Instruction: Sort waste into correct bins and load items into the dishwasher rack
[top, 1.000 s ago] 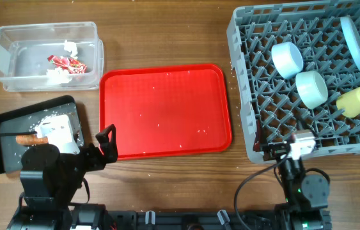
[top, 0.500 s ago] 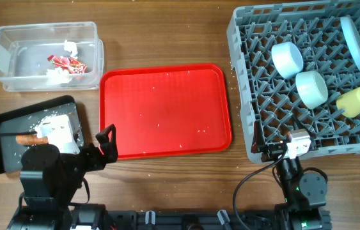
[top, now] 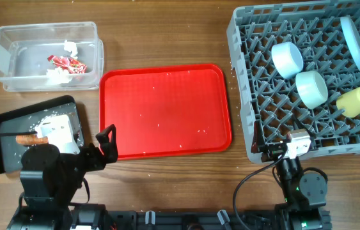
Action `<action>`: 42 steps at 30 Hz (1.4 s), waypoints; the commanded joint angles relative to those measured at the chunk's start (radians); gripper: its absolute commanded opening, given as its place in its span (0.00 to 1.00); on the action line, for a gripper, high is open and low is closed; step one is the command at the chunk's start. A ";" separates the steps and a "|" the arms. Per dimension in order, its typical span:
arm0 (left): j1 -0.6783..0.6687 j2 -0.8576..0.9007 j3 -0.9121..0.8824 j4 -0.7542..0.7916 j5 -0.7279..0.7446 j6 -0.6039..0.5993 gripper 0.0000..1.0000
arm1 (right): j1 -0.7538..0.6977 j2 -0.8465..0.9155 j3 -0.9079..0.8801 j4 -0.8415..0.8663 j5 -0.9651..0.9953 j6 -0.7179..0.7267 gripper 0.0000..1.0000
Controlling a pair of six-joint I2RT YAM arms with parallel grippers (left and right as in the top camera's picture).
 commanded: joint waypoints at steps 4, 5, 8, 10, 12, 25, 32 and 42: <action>-0.003 -0.015 -0.006 -0.028 -0.025 0.003 1.00 | -0.004 -0.013 -0.001 0.005 -0.016 -0.019 1.00; -0.003 -0.027 -0.007 -0.043 -0.044 0.003 1.00 | -0.004 -0.013 -0.001 0.005 -0.016 -0.019 1.00; -0.003 -0.063 -0.016 -0.043 -0.070 0.003 1.00 | -0.004 -0.013 -0.001 0.005 -0.016 -0.019 1.00; -0.003 -0.105 -0.041 -0.025 -0.094 0.002 1.00 | -0.004 -0.013 -0.001 0.005 -0.016 -0.019 1.00; -0.004 -0.149 -0.086 0.010 -0.116 0.002 1.00 | -0.004 -0.013 -0.001 0.005 -0.016 -0.019 1.00; -0.003 -0.466 -0.665 0.673 -0.127 -0.009 1.00 | -0.004 -0.013 -0.001 0.005 -0.016 -0.019 1.00; -0.003 -0.502 -0.808 0.946 -0.161 -0.008 1.00 | -0.004 -0.013 -0.001 0.005 -0.016 -0.019 1.00; -0.003 -0.502 -0.834 0.844 -0.130 -0.013 1.00 | -0.004 -0.013 -0.001 0.005 -0.016 -0.019 1.00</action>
